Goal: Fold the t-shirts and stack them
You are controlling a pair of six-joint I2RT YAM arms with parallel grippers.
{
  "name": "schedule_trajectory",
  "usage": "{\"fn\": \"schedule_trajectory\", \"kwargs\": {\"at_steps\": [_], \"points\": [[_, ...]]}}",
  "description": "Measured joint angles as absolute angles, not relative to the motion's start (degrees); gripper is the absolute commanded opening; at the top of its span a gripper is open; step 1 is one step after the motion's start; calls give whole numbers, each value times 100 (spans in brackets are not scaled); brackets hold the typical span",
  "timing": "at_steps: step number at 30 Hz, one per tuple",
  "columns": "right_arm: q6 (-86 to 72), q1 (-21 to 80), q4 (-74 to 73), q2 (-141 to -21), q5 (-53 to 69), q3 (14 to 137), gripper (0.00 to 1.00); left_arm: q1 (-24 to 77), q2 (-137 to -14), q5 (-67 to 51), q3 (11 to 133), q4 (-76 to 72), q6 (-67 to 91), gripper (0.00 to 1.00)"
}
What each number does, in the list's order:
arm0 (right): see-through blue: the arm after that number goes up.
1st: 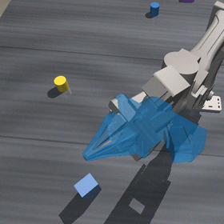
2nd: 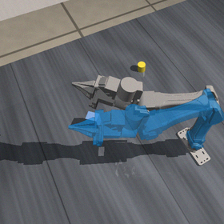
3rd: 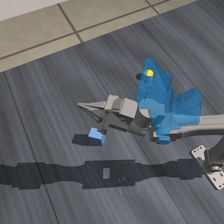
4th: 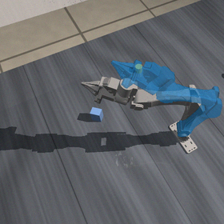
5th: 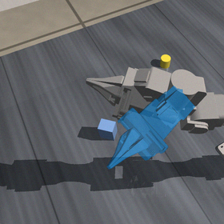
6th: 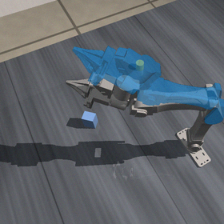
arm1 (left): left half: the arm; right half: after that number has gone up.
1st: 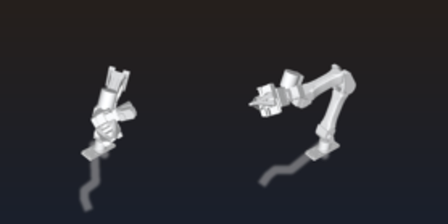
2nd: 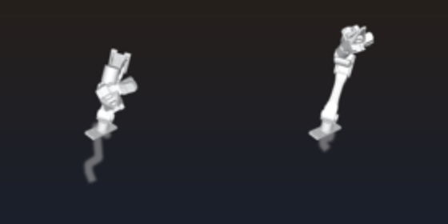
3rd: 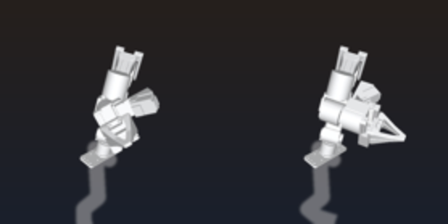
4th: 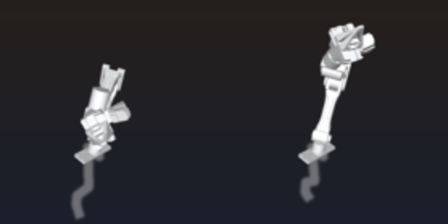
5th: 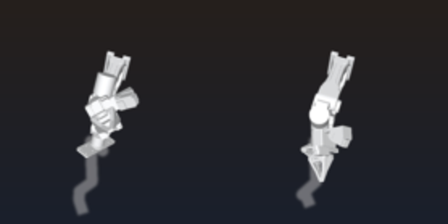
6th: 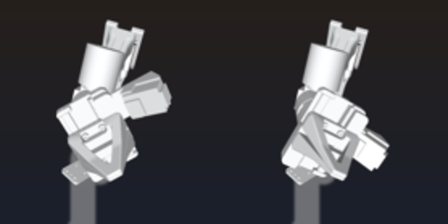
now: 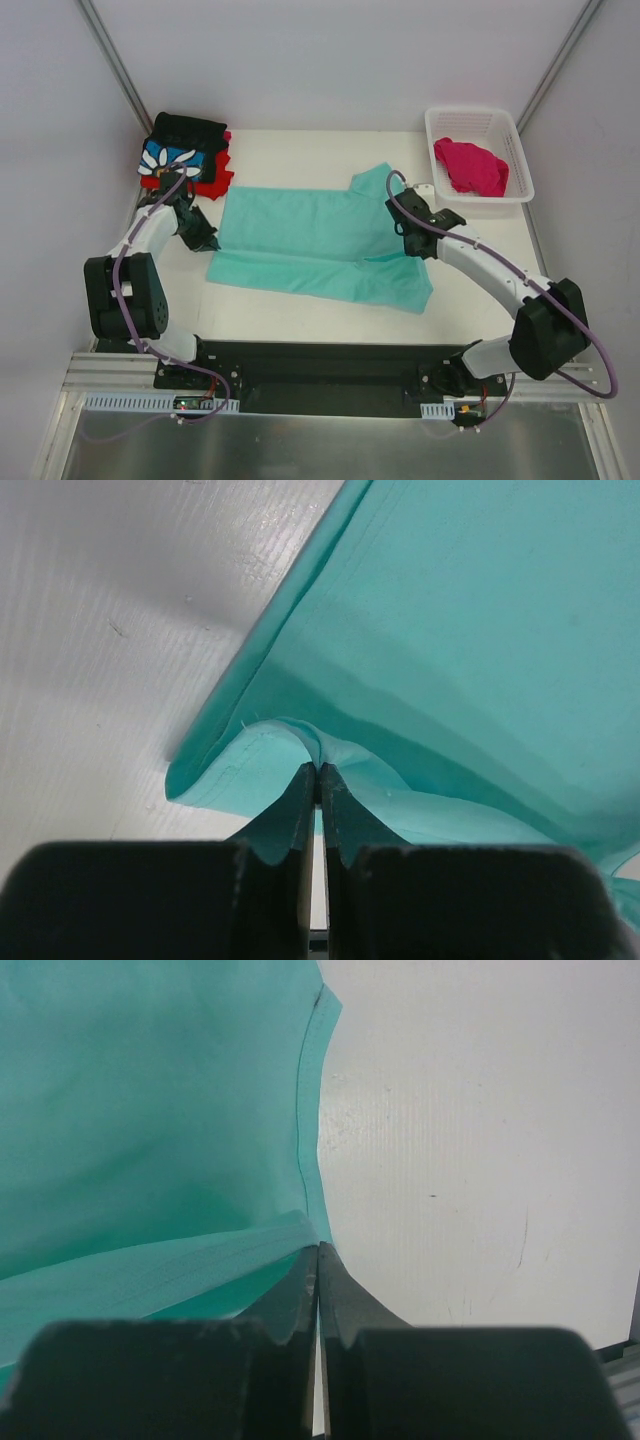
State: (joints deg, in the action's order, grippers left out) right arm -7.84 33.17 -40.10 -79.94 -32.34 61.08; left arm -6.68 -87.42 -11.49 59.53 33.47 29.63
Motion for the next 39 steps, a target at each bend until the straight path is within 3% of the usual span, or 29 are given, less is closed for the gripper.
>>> {"fn": "schedule_trajectory", "kwargs": {"at_steps": [24, 28, 39], "points": [[-585, 3208, -3662, -8914, -2908, 6569, 1, -366, -9330, -910, 6267, 3323, 3096, 0], [-550, 3186, -3651, -8960, -2908, 6569, 10, -366, -9341, -856, 6278, 3323, 3098, 0], [-423, 2921, -3452, -8962, -2926, 6567, 7, -366, -9347, -639, 6514, 3332, 3098, 0]]}}
